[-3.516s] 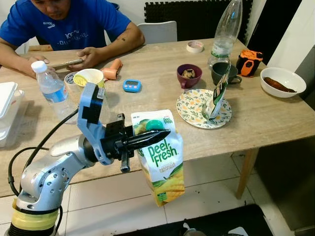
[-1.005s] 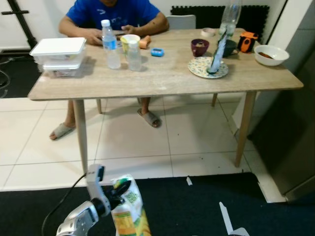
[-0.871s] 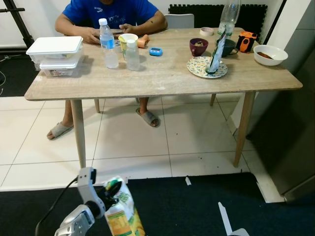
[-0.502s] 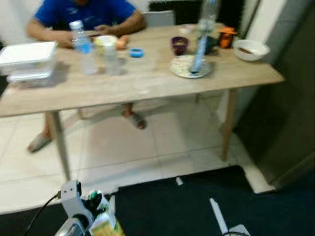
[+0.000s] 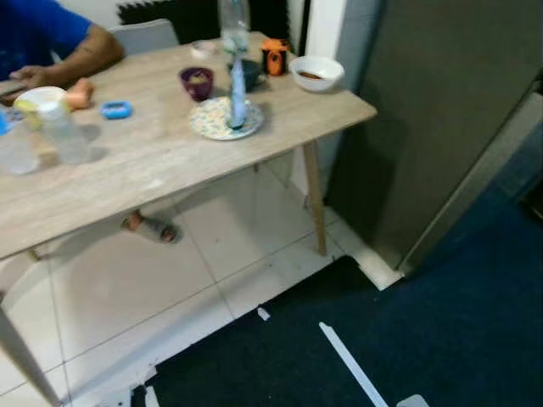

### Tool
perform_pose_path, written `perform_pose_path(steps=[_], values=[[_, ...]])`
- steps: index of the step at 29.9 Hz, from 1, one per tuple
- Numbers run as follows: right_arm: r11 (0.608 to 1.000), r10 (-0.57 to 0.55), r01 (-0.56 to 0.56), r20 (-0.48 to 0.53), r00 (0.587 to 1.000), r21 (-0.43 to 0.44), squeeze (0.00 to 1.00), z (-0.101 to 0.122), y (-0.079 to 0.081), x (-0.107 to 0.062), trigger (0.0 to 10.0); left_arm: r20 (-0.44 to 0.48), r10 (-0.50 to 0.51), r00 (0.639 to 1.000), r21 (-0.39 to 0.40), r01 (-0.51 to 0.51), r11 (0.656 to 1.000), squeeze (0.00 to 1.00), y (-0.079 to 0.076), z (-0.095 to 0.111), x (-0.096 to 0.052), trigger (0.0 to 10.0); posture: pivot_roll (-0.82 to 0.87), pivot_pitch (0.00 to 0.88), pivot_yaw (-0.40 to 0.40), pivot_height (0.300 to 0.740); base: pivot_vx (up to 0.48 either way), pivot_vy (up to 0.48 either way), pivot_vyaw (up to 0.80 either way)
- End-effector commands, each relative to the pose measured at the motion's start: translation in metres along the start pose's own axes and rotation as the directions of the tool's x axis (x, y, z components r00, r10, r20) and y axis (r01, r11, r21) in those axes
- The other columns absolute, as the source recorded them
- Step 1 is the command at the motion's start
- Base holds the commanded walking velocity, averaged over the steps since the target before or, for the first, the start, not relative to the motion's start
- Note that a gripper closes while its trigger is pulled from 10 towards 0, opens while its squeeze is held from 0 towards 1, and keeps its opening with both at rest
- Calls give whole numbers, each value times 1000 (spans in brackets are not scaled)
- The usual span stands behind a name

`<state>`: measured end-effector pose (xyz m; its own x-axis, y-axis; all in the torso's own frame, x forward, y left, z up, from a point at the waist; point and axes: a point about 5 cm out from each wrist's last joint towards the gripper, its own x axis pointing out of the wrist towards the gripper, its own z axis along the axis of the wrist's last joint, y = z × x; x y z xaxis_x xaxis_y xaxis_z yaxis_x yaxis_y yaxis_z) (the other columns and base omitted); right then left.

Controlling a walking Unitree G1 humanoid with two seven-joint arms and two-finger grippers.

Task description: Restocking fridge

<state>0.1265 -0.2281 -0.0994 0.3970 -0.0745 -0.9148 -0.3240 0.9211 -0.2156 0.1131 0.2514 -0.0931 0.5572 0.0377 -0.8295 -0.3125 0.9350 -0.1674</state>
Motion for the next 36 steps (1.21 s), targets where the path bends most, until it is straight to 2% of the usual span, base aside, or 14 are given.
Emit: perform_pose_path(steps=[1,7,11,36], values=[[1000,-4,4,-29,1000,-4,0,-7,-1,-1,10000,9,-7,1000,4,7,1000,0,-4,-2,1,10000,-48,113,-33,740,0,0,-788],[1000,-10,10,-13,1000,-3,0,-4,-1,-1,10000,14,-33,999,12,33,999,0,-8,2,3,10000,-49,107,-31,740,0,0,-790],[1000,-15,14,6,1000,15,0,0,-2,0,10000,0,-57,998,15,57,998,0,-12,2,4,10000,-51,102,-29,740,0,0,0],[999,16,-17,29,999,28,0,0,6,0,10000,-20,-85,996,3,85,996,0,-19,-3,5,10000,-52,111,-22,740,0,-464,0]])
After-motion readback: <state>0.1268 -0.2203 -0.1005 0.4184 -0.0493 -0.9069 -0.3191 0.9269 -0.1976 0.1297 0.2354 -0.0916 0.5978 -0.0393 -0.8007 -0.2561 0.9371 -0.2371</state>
